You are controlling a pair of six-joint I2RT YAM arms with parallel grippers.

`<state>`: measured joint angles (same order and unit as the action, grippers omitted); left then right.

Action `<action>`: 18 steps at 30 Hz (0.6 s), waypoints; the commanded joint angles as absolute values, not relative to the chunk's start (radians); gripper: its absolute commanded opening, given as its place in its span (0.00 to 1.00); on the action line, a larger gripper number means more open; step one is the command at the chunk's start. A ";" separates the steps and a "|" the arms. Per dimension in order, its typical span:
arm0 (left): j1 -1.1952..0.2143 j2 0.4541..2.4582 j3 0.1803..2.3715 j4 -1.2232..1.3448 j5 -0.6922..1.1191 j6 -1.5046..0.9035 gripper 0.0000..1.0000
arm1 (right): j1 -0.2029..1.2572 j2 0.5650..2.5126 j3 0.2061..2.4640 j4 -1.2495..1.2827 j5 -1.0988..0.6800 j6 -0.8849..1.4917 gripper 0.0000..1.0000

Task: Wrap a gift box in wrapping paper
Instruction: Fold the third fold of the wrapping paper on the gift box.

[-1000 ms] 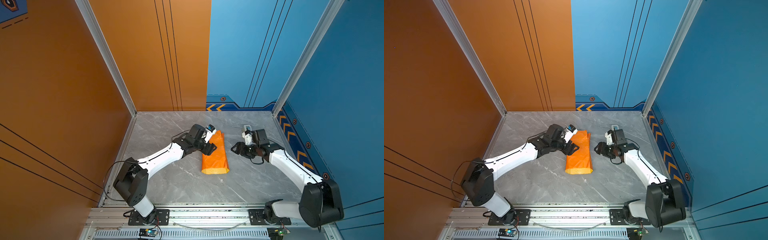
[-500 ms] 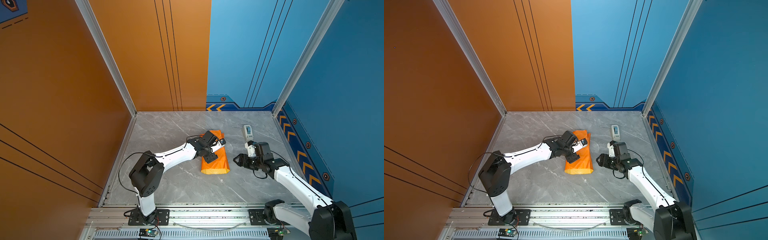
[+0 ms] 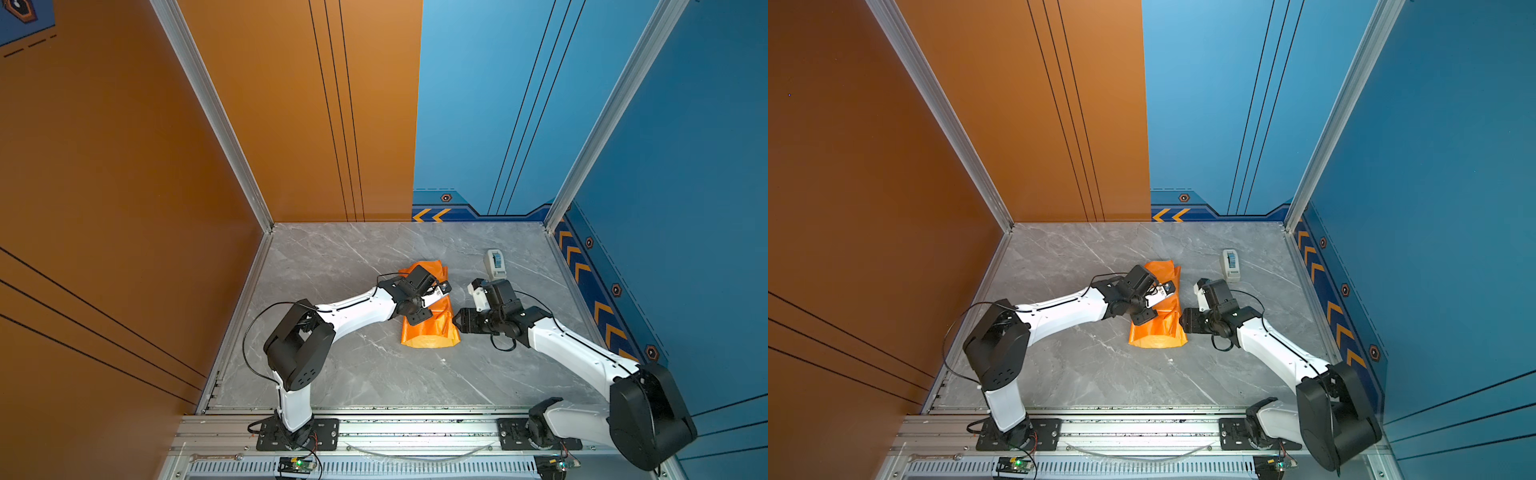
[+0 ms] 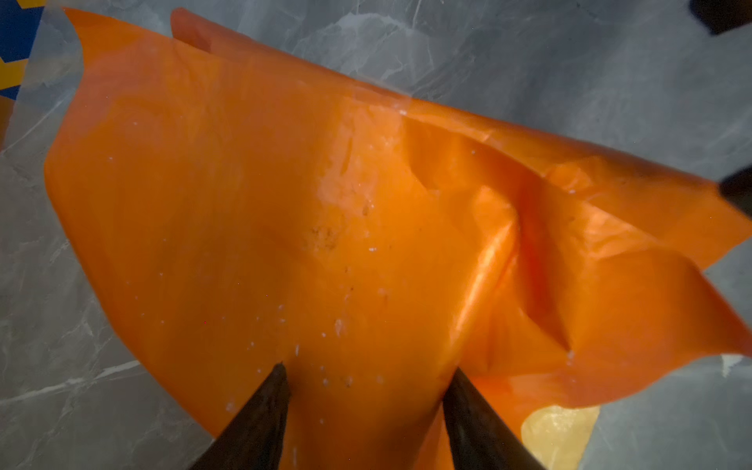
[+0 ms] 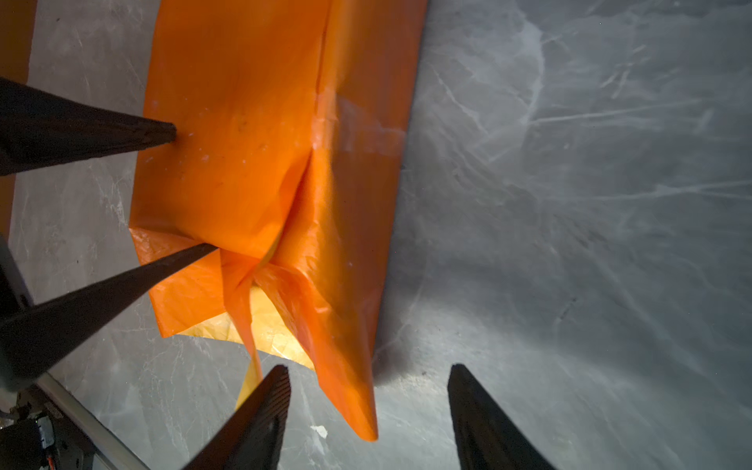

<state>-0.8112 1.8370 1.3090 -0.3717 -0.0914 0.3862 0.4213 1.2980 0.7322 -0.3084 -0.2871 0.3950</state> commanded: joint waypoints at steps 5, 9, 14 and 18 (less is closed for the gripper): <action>-0.816 1.839 1.281 -0.360 -0.090 0.382 0.62 | 0.449 1.325 0.819 -0.264 -0.414 0.407 0.71; -0.814 1.824 1.282 -0.357 -0.058 0.365 0.65 | 0.453 1.372 0.853 -0.319 -0.350 0.416 0.72; -0.802 1.779 1.268 -0.340 -0.007 0.323 0.68 | 0.433 1.462 0.917 -0.402 -0.349 0.400 0.70; -0.784 1.723 1.253 -0.316 0.052 0.284 0.69 | 0.431 1.517 0.953 -0.446 -0.383 0.390 0.66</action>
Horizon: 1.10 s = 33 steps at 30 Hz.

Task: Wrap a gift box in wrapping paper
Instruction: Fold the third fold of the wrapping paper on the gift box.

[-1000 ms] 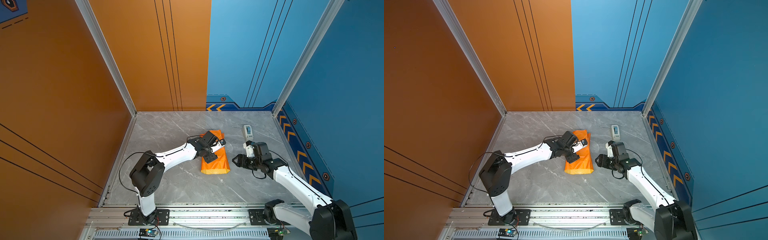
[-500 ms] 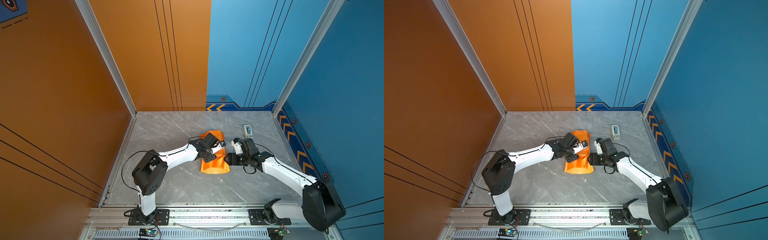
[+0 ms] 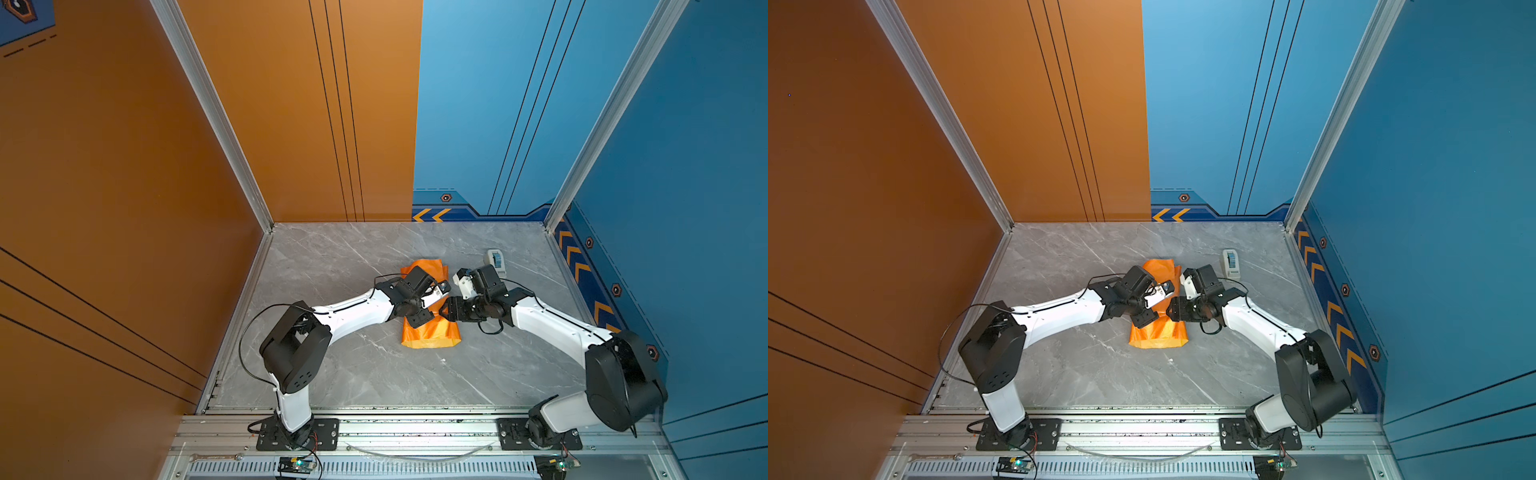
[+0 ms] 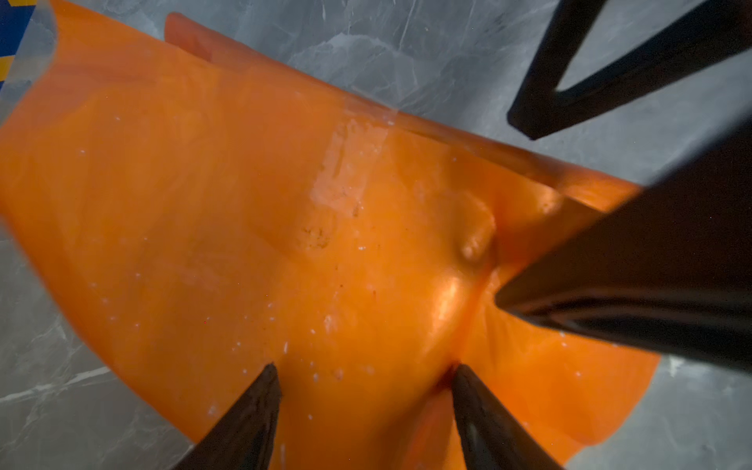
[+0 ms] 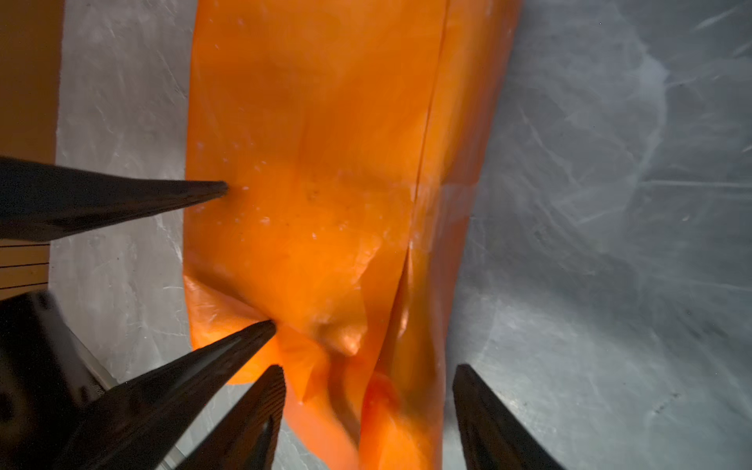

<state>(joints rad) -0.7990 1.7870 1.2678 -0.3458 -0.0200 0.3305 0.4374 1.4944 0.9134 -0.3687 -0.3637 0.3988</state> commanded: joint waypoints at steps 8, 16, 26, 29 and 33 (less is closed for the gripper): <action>-0.708 1.653 1.210 -0.250 0.170 0.208 0.71 | 0.391 1.528 0.960 -0.483 -0.432 0.397 0.44; -0.711 1.714 1.241 -0.283 0.167 0.269 0.71 | 0.354 1.556 0.963 -0.509 -0.478 0.397 0.52; -0.751 1.832 1.315 -0.323 0.099 0.348 0.73 | 0.370 1.610 0.989 -0.533 -0.441 0.374 0.44; -0.761 1.857 1.328 -0.339 0.074 0.373 0.72 | 0.371 1.615 0.988 -0.539 -0.408 0.370 0.35; -0.775 1.872 1.321 -0.339 0.040 0.393 0.69 | 0.380 1.616 0.985 -0.512 -0.397 0.378 0.31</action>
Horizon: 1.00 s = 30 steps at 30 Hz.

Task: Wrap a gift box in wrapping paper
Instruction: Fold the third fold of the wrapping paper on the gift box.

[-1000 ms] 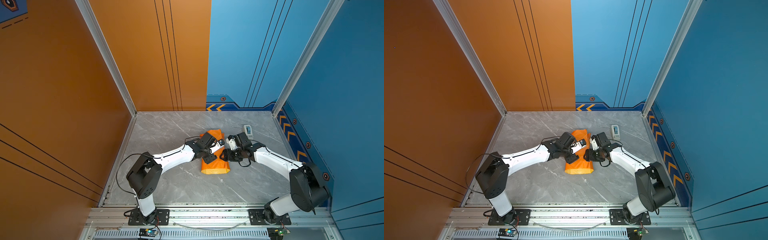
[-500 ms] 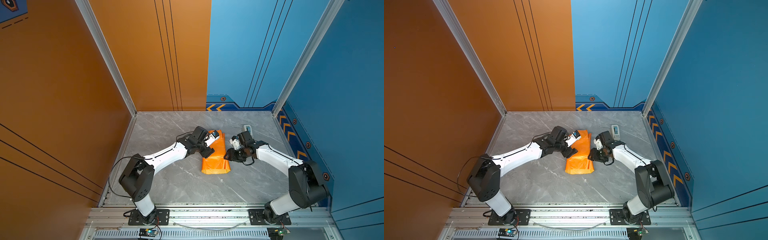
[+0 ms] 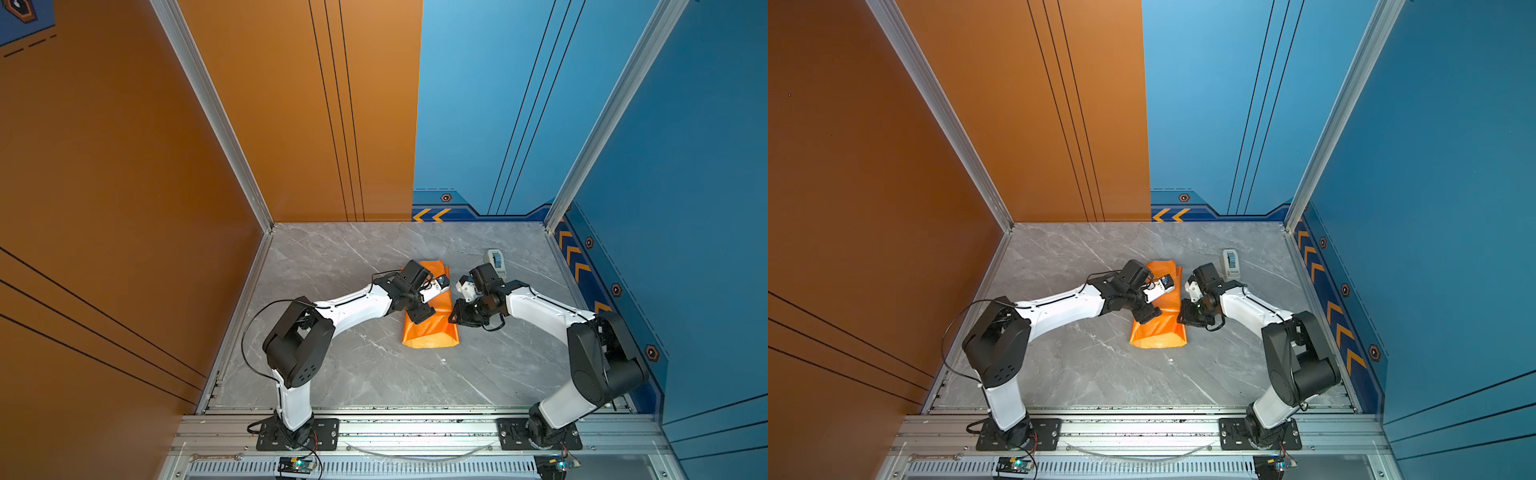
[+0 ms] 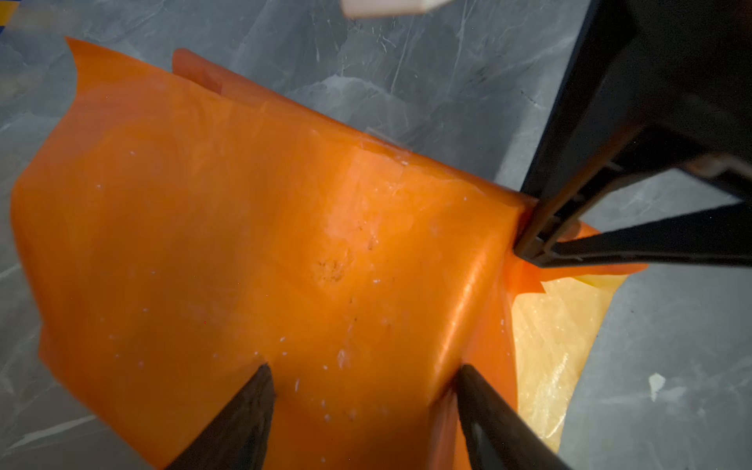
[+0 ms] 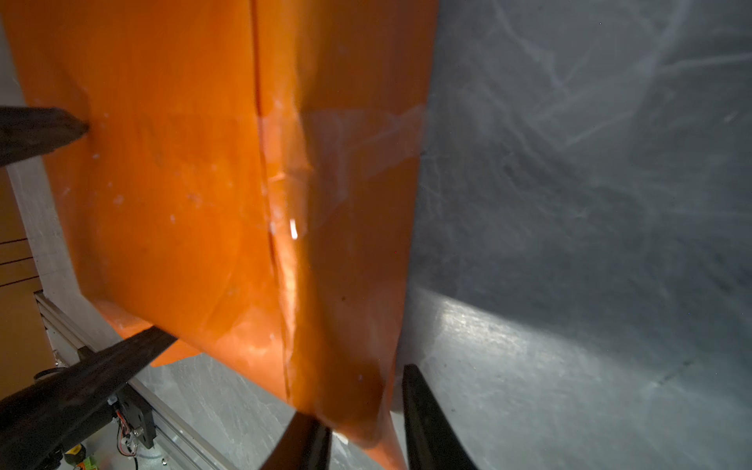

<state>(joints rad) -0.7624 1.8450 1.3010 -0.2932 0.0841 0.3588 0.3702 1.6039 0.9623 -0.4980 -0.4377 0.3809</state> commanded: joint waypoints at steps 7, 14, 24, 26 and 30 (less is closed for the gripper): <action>-0.791 1.876 1.283 -0.297 -0.042 0.393 0.60 | 0.408 1.594 0.971 -0.461 -0.285 0.415 0.27; -0.796 1.866 1.260 -0.283 -0.057 0.390 0.56 | 0.425 1.505 0.925 -0.444 -0.197 0.419 0.47; -0.800 1.856 1.246 -0.265 -0.038 0.382 0.55 | 0.491 1.567 0.919 -0.372 -0.106 0.419 0.35; -0.800 1.855 1.245 -0.265 -0.035 0.383 0.54 | 0.493 1.573 0.905 -0.342 -0.092 0.427 0.32; -0.801 1.855 1.243 -0.260 -0.026 0.382 0.53 | 0.505 1.596 0.883 -0.283 -0.075 0.436 0.31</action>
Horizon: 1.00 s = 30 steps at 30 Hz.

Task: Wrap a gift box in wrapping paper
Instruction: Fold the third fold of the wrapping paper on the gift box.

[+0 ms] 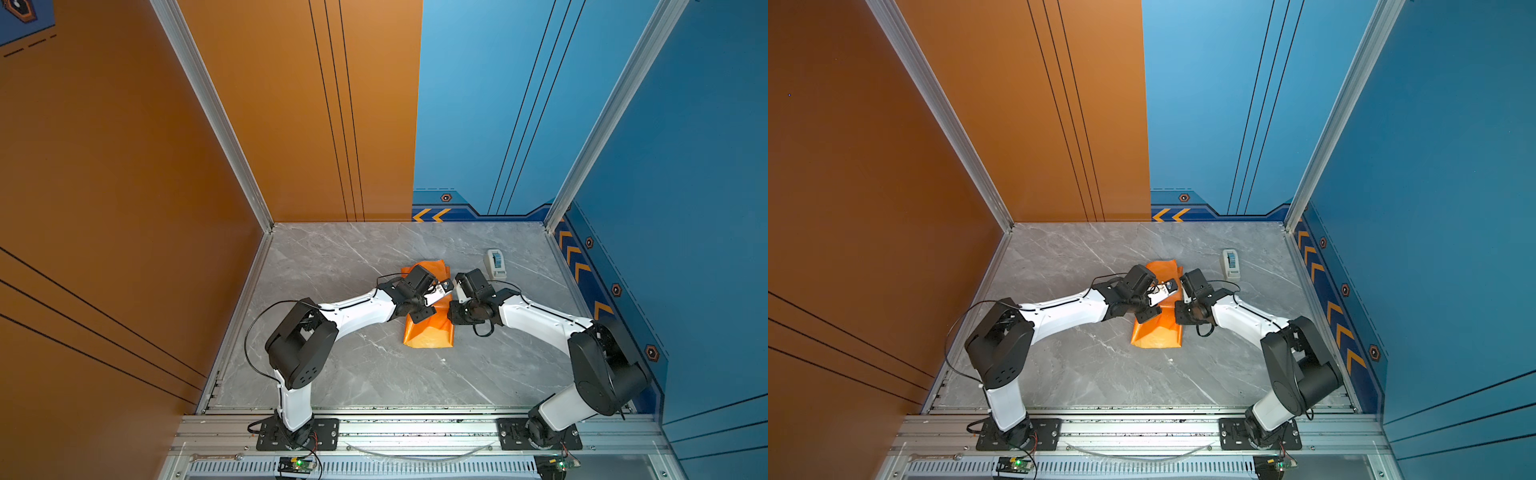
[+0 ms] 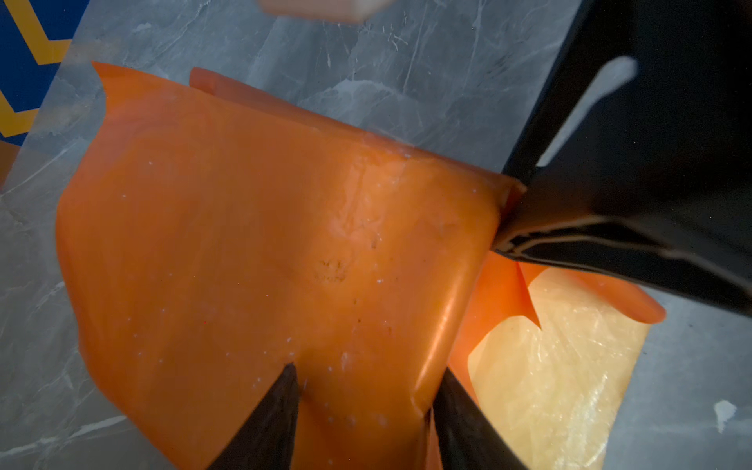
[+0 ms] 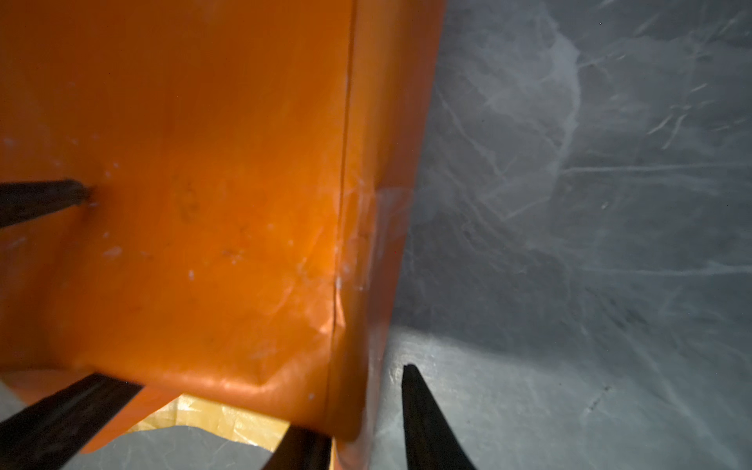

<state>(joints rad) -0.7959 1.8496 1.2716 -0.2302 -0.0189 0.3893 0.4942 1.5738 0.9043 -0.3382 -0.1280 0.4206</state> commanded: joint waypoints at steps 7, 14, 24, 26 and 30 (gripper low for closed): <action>-0.804 1.849 1.240 -0.257 -0.018 0.380 0.52 | 0.527 1.628 0.852 -0.216 -0.009 0.454 0.23; -0.803 1.850 1.240 -0.258 -0.021 0.381 0.52 | 0.535 1.591 0.849 -0.283 0.033 0.434 0.26; -0.804 1.854 1.244 -0.254 -0.015 0.374 0.52 | 0.548 1.612 0.838 -0.238 -0.019 0.465 0.39; -0.804 1.854 1.243 -0.253 -0.015 0.374 0.52 | 0.549 1.625 0.836 -0.237 0.018 0.472 0.31; -0.804 1.853 1.243 -0.253 -0.015 0.374 0.52 | 0.552 1.640 0.813 -0.214 0.068 0.486 0.18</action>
